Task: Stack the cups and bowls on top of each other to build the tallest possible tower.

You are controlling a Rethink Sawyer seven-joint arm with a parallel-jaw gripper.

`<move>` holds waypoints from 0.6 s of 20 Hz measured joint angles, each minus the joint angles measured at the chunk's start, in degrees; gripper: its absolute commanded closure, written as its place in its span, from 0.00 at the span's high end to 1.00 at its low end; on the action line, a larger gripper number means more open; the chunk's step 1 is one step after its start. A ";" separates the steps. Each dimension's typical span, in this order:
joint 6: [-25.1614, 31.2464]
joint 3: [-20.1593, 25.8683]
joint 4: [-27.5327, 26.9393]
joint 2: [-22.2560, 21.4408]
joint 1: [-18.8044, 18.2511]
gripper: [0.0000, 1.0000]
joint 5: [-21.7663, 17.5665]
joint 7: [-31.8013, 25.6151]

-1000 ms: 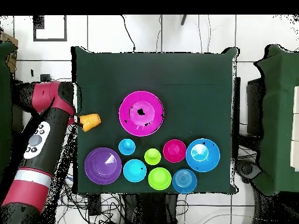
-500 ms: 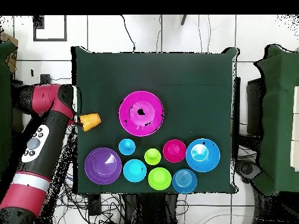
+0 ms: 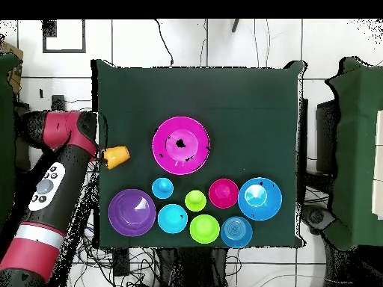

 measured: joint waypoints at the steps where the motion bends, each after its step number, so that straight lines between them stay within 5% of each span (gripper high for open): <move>1: -0.31 0.23 0.46 -0.21 0.07 1.00 -0.27 0.00; 12: -4.96 2.39 5.03 -2.91 1.18 1.00 -3.73 0.00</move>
